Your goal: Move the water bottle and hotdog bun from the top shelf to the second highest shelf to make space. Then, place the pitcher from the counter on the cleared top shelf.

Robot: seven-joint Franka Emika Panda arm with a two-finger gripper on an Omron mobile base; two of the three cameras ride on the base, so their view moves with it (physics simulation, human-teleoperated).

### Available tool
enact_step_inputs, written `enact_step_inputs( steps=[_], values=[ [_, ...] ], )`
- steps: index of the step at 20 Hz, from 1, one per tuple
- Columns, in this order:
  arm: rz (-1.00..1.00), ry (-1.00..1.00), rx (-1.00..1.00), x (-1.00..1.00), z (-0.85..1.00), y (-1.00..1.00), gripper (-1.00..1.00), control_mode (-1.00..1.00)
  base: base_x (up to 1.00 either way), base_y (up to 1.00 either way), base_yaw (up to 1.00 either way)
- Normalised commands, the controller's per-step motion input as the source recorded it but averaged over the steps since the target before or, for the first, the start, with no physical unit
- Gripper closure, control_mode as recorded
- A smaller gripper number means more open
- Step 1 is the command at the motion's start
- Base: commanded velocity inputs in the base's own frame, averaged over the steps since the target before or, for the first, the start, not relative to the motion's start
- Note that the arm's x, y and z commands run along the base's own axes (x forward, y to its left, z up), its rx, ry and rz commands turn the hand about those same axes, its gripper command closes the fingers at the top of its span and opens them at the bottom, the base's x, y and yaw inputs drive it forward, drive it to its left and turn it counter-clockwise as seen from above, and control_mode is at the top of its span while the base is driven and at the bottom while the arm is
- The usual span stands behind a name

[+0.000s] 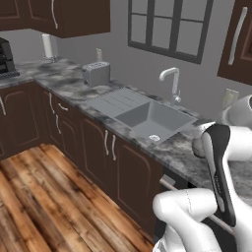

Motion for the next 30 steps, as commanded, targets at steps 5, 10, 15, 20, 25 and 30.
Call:
enact_step_inputs(
  steps=[5,10,15,20,25,30],
  values=[
    [-0.18,0.09,0.0,0.03,-0.21,-0.68,-1.0,-1.0,0.0,0.0,0.0],
    [-0.14,0.09,0.0,0.06,-0.41,-0.66,-1.0,-1.0,0.0,0.0,0.0],
    [-0.03,0.01,0.0,0.16,-0.54,-0.52,-1.0,-1.0,0.0,0.0,0.0],
    [0.07,-0.01,0.0,0.25,-0.47,-0.05,-1.0,-1.0,0.0,0.0,0.0],
    [0.13,0.0,0.0,0.39,-0.37,0.0,-1.0,-1.0,0.0,0.0,0.0],
    [0.14,0.0,0.0,0.49,-0.11,-0.01,-1.0,-1.0,0.0,0.0,0.0]
  ],
)
